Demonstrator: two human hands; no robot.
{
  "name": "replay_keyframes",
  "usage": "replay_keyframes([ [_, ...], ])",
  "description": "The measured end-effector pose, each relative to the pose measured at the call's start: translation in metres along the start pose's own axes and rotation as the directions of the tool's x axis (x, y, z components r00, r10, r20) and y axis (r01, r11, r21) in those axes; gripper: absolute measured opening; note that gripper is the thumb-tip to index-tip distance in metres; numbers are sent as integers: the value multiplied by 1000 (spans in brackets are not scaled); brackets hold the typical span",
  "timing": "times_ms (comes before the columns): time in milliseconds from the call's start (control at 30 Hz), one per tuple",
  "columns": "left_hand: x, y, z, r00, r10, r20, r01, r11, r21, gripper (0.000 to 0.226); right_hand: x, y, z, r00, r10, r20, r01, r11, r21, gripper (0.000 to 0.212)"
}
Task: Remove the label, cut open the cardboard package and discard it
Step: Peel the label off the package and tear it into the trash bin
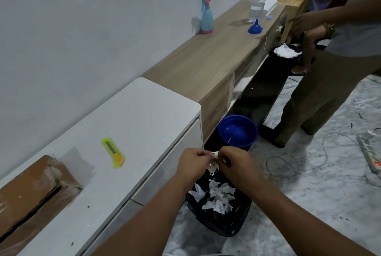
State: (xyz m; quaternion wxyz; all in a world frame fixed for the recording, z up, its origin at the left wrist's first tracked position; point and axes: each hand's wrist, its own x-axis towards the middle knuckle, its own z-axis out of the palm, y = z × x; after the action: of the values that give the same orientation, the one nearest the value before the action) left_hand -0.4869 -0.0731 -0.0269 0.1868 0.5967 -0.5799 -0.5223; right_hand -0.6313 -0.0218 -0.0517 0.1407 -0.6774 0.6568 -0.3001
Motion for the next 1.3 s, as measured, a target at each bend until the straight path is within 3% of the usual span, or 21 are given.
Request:
replay_keyframes([
  [100,-2,1,-6,998,-34,54,37,998,-43,12,-1,0,1,1000,-9,-12,9,1000,3,10],
  [233,-6,6,-11,958,-84,273,153,958,-244,25,-4,7,-3,999,4,46,-3,1000,-24,7],
  [400,3,-6,-4,991,-28,128,35,998,-58,14,-11,5,-1,992,-107,73,109,994,-22,15],
  [533,6,-13,-5,995,-11,94,15,999,-52,9,-13,4,-7,990,115,80,-133,951,280,15],
  [600,5,-16,-4,994,7,109,-3,999,-32,8,-10,5,-9,974,191,124,-223,911,347,24],
  [667,7,-19,-3,992,31,121,-30,999,-15,10,-6,6,-10,960,231,158,-271,910,315,32],
  [800,7,-18,-2,987,111,114,-112,994,-1,12,2,14,-11,934,229,273,-299,921,248,19],
  [900,10,-20,4,990,134,39,-136,990,46,9,4,14,-7,940,252,230,-296,938,182,15],
  [1000,11,-19,14,984,165,-68,-135,938,319,12,5,12,-2,946,292,143,-308,946,105,12],
  [1100,12,-15,16,974,225,-14,-181,819,544,26,2,13,-1,945,309,111,-319,944,89,13],
  [1300,18,-15,18,969,242,53,-238,850,470,17,-3,20,3,962,238,133,-252,962,108,11],
])
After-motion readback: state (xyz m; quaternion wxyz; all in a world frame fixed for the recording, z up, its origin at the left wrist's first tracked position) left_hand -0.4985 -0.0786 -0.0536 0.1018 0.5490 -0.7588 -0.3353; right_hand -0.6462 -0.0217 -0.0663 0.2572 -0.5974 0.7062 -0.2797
